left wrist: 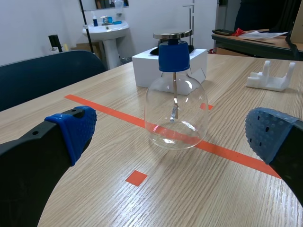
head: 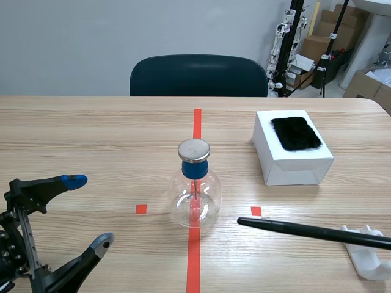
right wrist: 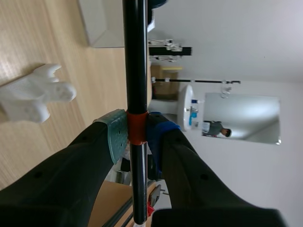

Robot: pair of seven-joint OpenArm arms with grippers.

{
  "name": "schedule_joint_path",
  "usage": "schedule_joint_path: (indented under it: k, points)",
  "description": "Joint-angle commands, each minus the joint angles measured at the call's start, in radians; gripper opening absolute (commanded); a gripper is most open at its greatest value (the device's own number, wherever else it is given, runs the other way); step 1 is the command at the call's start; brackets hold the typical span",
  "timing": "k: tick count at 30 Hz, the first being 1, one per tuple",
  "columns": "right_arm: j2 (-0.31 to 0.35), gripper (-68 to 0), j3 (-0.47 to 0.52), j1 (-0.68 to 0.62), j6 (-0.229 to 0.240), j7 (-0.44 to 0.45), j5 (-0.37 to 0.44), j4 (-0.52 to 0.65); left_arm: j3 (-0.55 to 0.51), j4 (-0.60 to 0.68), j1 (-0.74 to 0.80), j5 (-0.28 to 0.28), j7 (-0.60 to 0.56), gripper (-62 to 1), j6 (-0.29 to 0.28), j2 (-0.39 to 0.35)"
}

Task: Do the electroscope experiment. put the rod down on the box

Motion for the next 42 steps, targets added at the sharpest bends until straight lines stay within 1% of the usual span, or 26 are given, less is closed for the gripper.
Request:
schedule_joint_path:
  k: [1,2,7,9,11,12,15,17,20,22,23,24,28,32,37,40,42]
  points:
    - [0.051,-67.1,0.009,0.000,0.027,-0.024,0.008,0.022,-0.003,0.017,-0.005,-0.014,-0.021,1.4,-0.002,-0.011]
    - [0.072,-67.1,0.009,0.003,0.056,-0.034,0.010,0.022,-0.003,0.017,-0.005,-0.014,-0.021,1.4,-0.002,-0.011]
    - [0.145,-67.1,0.009,0.023,0.161,-0.045,0.028,0.024,-0.003,0.017,-0.005,-0.014,-0.021,1.4,-0.002,-0.011]
    - [0.163,-67.1,0.009,0.051,0.230,-0.061,0.038,0.032,-0.003,0.017,-0.005,-0.014,-0.021,1.4,-0.002,-0.011]
    - [0.186,-67.1,0.009,0.092,0.344,-0.098,0.039,0.047,-0.003,0.017,-0.005,-0.014,-0.021,1.4,-0.002,-0.011]
    - [0.201,-67.1,0.009,0.116,0.410,-0.119,0.049,0.057,-0.003,0.017,-0.005,-0.014,-0.021,1.4,-0.002,-0.011]
    - [0.246,-67.1,0.009,0.177,0.560,-0.153,0.080,0.076,-0.003,0.017,-0.005,-0.014,-0.021,1.4,-0.002,-0.011]
    - [0.282,-67.1,0.009,0.214,0.669,-0.171,0.103,0.089,-0.003,0.017,-0.005,-0.014,-0.021,1.4,-0.002,-0.011]
    - [0.332,-67.1,0.009,0.276,0.859,-0.200,0.137,0.107,-0.003,0.017,-0.005,-0.014,-0.021,1.4,-0.002,-0.011]
    - [0.368,-67.1,-0.002,0.316,0.963,-0.218,0.161,0.113,-0.003,0.017,-0.005,-0.014,-0.021,1.4,-0.002,-0.011]
    - [0.386,-67.1,-0.012,0.333,0.998,-0.227,0.172,0.114,-0.003,0.017,-0.005,-0.014,-0.021,1.4,-0.002,-0.011]
    - [0.406,-67.1,-0.026,0.351,1.025,-0.238,0.182,0.114,-0.003,0.017,-0.005,-0.014,-0.021,1.4,-0.002,-0.011]
    - [0.471,-67.1,-0.096,0.424,1.100,-0.289,0.227,0.114,-0.003,0.017,-0.005,-0.014,-0.021,1.4,-0.002,-0.011]
    - [0.512,-67.1,-0.175,0.495,1.180,-0.340,0.240,0.114,-0.003,0.017,-0.005,-0.014,-0.021,1.4,-0.002,-0.011]
    - [0.539,-67.1,-0.257,0.560,1.237,-0.412,0.287,0.113,-0.003,0.017,-0.006,-0.014,-0.021,1.4,-0.002,-0.011]
    - [0.570,-67.1,-0.304,0.593,1.280,-0.464,0.343,0.113,-0.003,0.017,-0.006,-0.014,-0.021,1.4,-0.002,-0.011]
    - [0.587,-67.1,-0.337,0.618,1.302,-0.518,0.391,0.113,-0.003,0.017,-0.006,-0.014,-0.021,1.4,-0.002,-0.011]
